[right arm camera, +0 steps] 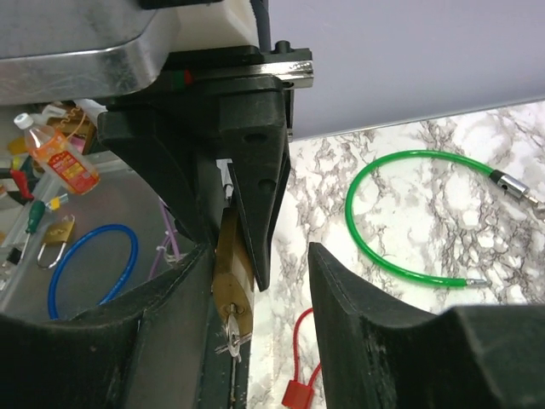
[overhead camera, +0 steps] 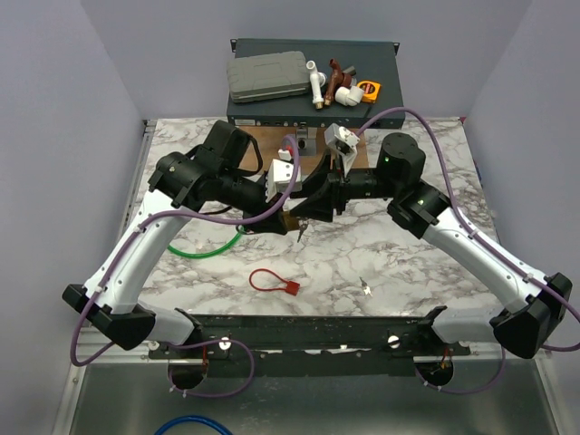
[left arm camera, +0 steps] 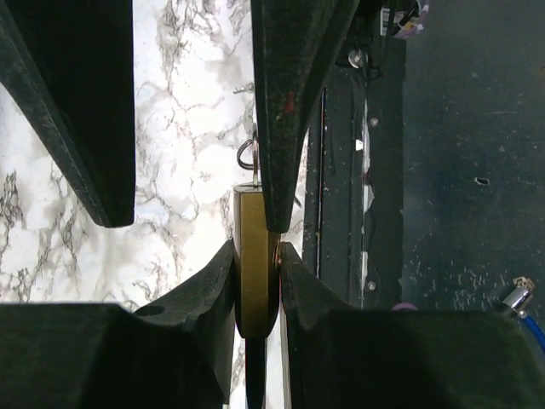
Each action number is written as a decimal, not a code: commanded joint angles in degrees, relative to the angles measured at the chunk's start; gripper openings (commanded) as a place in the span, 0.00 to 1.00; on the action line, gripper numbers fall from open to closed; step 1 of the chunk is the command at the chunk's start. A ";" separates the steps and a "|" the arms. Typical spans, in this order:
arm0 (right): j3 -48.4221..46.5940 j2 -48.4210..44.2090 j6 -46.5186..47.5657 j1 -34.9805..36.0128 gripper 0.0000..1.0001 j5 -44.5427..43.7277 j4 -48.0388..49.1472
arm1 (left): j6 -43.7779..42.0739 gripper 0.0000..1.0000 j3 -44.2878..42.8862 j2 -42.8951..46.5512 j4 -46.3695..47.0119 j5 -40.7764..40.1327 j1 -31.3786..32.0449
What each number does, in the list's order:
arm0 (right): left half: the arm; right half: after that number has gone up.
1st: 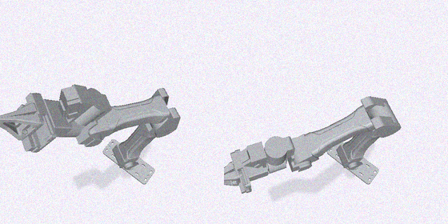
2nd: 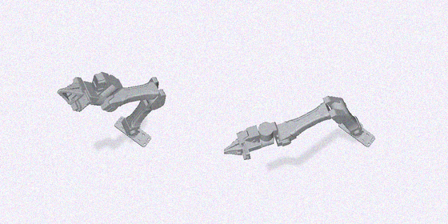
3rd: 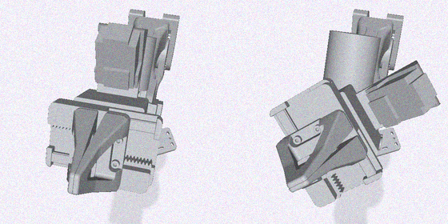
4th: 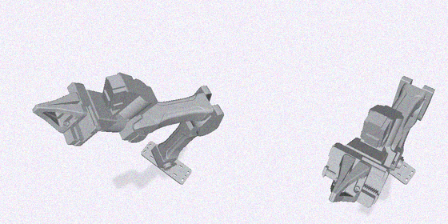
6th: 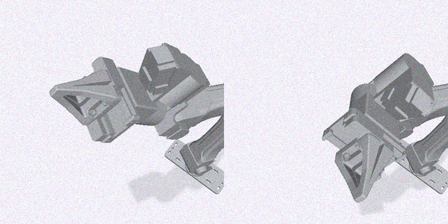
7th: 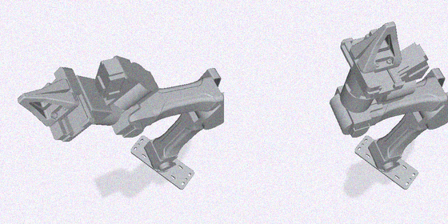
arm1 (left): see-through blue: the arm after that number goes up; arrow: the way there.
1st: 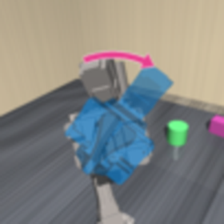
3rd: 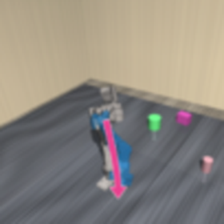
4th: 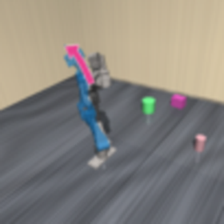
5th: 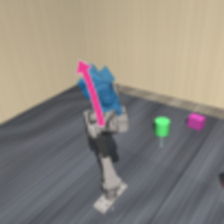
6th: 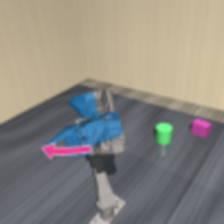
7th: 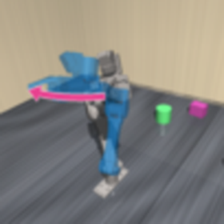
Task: Unlock with the key
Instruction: Unlock the lock, then place the lock at the center of the board.
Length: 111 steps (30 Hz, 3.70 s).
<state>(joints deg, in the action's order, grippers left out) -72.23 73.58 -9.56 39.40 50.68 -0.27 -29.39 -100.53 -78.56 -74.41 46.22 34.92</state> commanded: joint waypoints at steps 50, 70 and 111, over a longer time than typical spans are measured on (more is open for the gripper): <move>2.36 -0.04 -2.06 -0.53 0.01 -6.29 0.89 | -17.75 0.28 4.86 1.65 -7.87 -9.96 -5.86; 0.73 8.25 -8.50 -1.50 0.01 -6.86 2.40 | -15.10 0.02 26.71 9.42 28.11 -29.32 -6.40; 17.28 31.99 -20.01 -7.25 0.01 -10.71 24.53 | -21.12 0.18 38.71 -16.53 52.98 -45.71 1.36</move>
<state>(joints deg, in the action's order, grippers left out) -55.59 104.01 -29.12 31.81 40.01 20.47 -52.14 -59.66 -93.60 -24.01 0.49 35.88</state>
